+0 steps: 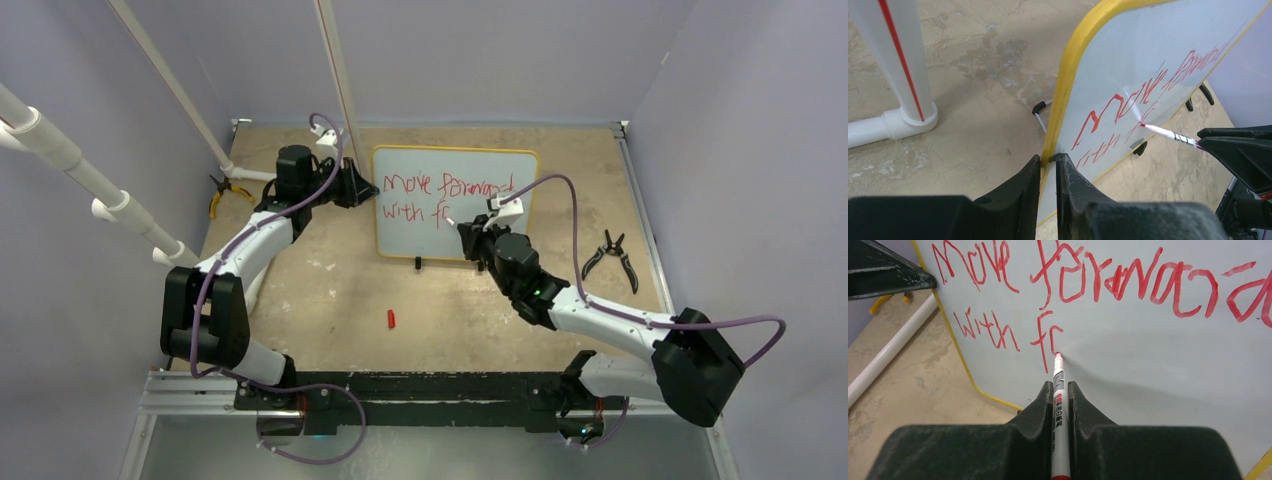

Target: Write a sentence on the whiteboard

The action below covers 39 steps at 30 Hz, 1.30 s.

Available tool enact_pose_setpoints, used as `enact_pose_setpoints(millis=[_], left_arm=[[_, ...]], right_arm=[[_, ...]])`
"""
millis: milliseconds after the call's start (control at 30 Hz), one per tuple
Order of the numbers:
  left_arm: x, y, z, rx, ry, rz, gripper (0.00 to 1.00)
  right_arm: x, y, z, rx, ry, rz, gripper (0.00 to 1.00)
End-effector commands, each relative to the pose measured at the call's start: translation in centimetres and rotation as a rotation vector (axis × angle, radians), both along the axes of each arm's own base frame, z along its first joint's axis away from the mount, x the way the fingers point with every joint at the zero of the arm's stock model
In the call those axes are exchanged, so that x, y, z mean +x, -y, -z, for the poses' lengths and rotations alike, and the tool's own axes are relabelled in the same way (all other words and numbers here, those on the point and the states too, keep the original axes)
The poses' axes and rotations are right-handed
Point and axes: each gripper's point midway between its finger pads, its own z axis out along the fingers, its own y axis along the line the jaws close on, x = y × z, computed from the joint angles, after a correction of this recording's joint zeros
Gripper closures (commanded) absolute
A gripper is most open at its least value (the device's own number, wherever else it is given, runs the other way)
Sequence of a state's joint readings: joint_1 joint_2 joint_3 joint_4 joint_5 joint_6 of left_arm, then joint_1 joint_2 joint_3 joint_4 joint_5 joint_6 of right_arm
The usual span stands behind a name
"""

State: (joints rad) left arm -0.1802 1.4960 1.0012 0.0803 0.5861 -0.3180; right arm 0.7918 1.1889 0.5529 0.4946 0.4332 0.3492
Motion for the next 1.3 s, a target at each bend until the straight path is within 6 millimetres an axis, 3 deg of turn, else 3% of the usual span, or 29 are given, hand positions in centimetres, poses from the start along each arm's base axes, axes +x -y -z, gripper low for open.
enact_pose_setpoints(millis=[0, 433, 1267], left_arm=[[-0.8, 1.2, 0.0, -0.001, -0.002, 0.052, 0.86], [-0.8, 1.2, 0.0, -0.001, -0.002, 0.052, 0.86], [-0.8, 1.1, -0.3, -0.001, 0.003, 0.046, 0.86]], right_arm=[[1.2, 1.0, -4.0, 0.023, 0.094, 0.071, 1.00], [1.6, 1.0, -5.9, 0.039, 0.147, 0.082, 1.00], [0.3, 0.7, -0.7, 0.023, 0.011, 0.038, 1.00]])
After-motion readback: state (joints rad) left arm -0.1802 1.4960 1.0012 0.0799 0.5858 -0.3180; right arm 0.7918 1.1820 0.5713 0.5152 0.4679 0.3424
